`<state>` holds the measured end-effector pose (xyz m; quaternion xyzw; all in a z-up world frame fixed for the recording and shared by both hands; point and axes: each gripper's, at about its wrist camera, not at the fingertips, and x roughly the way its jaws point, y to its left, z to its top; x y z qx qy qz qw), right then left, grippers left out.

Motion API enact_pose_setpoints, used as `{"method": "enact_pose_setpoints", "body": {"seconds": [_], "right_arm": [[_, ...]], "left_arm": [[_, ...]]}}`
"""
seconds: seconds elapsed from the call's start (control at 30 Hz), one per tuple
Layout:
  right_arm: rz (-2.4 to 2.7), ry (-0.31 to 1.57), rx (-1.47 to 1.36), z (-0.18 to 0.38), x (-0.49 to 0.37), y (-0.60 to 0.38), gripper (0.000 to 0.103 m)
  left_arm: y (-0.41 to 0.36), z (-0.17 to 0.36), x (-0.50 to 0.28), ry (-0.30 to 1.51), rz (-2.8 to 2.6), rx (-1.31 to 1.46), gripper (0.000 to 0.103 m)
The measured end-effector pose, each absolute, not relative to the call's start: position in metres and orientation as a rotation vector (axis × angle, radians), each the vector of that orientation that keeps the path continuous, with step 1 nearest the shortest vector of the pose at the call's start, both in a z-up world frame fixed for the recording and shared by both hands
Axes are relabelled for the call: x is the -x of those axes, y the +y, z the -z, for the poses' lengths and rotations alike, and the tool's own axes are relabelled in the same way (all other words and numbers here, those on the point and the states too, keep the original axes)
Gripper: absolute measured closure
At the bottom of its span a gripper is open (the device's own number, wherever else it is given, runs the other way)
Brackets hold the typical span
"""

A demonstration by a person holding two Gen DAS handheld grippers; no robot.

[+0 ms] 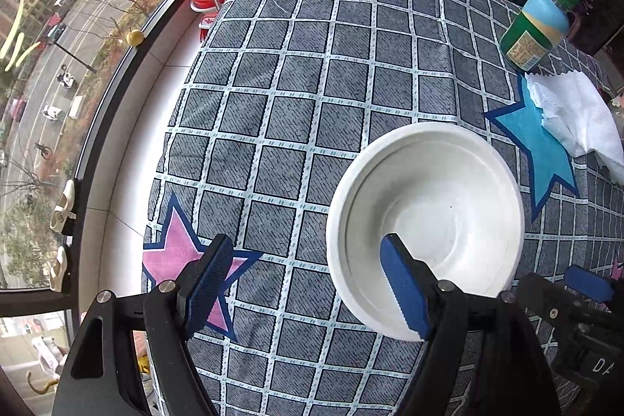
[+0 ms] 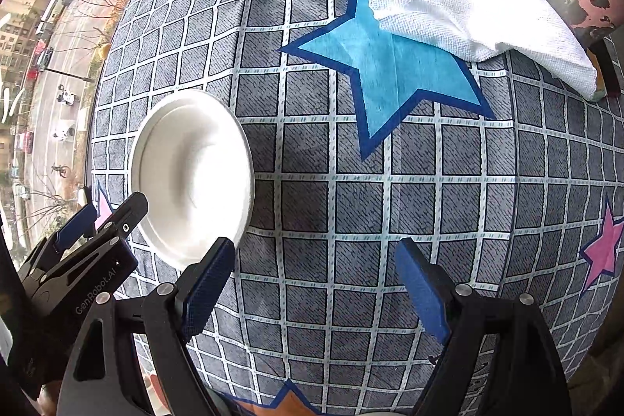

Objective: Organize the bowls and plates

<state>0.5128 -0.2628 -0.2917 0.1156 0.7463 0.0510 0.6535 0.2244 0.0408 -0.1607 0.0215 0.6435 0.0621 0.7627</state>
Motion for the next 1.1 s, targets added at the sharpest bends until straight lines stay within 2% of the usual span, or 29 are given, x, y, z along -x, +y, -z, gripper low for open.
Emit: {"method": "enact_pose_setpoints", "body": {"seconds": [0.37,0.4,0.43,0.47,0.53,0.63,0.67,0.83,1.1], "right_arm": [[-0.136,1.698,-0.261,0.326,-0.538,-0.233,0.020],[-0.132,1.698,-0.254,0.327,-0.539,-0.232,0.024],[-0.131,1.702,-0.252,0.329,-0.539,-0.230,0.039],[-0.131,1.713,-0.254,0.331,-0.538,-0.229,0.043],[-0.140,1.726,-0.268,0.338,-0.536,-0.223,0.052],[-0.167,1.723,-0.298,0.343,-0.532,-0.217,0.063],[-0.187,1.729,-0.314,0.344,-0.532,-0.216,0.069],[-0.217,1.757,-0.322,0.347,-0.526,-0.219,0.077],[-0.242,1.803,-0.233,0.347,-0.475,-0.236,0.079]], "left_arm": [[0.029,0.201,-0.259,1.440,-0.098,-0.129,0.023],[0.030,0.203,-0.259,1.451,-0.091,-0.121,0.029],[0.032,0.204,-0.259,1.465,-0.072,-0.096,0.033],[0.032,0.205,-0.260,1.472,-0.058,-0.071,0.036],[0.031,0.205,-0.259,1.480,-0.019,-0.034,0.053],[0.018,0.205,-0.258,1.500,0.033,-0.040,0.070],[0.015,0.205,-0.258,1.499,0.030,-0.050,0.070],[-0.015,0.198,-0.240,1.512,0.064,-0.095,0.070],[-0.083,0.196,-0.190,1.521,0.177,-0.177,0.070]]}}
